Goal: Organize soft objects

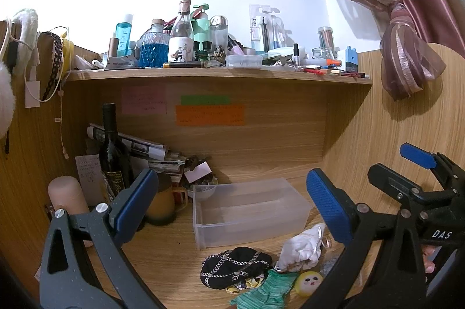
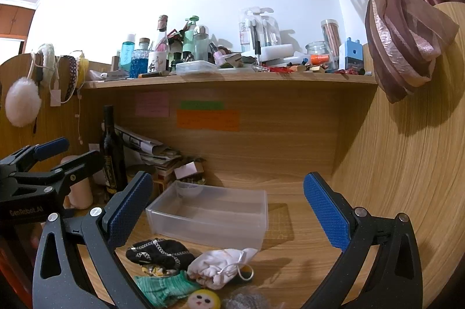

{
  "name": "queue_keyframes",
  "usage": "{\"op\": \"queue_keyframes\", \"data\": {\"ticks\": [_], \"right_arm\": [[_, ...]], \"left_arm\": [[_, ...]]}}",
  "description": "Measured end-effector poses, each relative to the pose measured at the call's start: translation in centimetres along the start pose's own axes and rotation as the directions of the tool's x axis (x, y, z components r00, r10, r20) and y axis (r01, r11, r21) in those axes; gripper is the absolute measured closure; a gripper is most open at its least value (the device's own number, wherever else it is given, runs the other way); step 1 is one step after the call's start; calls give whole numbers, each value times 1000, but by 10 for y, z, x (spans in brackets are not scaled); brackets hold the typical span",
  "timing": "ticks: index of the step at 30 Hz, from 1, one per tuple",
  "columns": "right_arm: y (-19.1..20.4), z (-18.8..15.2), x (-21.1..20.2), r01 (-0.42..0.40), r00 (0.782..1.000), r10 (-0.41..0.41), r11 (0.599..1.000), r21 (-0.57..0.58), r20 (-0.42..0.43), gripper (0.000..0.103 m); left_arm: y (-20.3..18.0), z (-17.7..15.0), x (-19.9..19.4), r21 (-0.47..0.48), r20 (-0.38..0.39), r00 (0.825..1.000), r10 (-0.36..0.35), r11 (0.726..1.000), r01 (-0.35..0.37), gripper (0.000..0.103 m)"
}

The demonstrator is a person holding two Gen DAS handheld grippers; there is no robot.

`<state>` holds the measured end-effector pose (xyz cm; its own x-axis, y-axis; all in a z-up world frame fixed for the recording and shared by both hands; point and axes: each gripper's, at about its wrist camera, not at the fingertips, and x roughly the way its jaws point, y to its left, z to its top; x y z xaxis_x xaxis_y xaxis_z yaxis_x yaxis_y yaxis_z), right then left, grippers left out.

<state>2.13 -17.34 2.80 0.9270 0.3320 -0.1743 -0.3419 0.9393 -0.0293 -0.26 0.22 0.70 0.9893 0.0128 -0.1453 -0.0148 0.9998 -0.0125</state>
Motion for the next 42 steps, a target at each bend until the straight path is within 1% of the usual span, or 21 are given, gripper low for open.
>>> {"op": "queue_keyframes", "data": {"ticks": [42], "right_arm": [[2,1,2,-6,1000,6,1000,14,-4,0]], "left_arm": [[1,-3,2,-2,-1,1000,-5,1000,5,0]]}}
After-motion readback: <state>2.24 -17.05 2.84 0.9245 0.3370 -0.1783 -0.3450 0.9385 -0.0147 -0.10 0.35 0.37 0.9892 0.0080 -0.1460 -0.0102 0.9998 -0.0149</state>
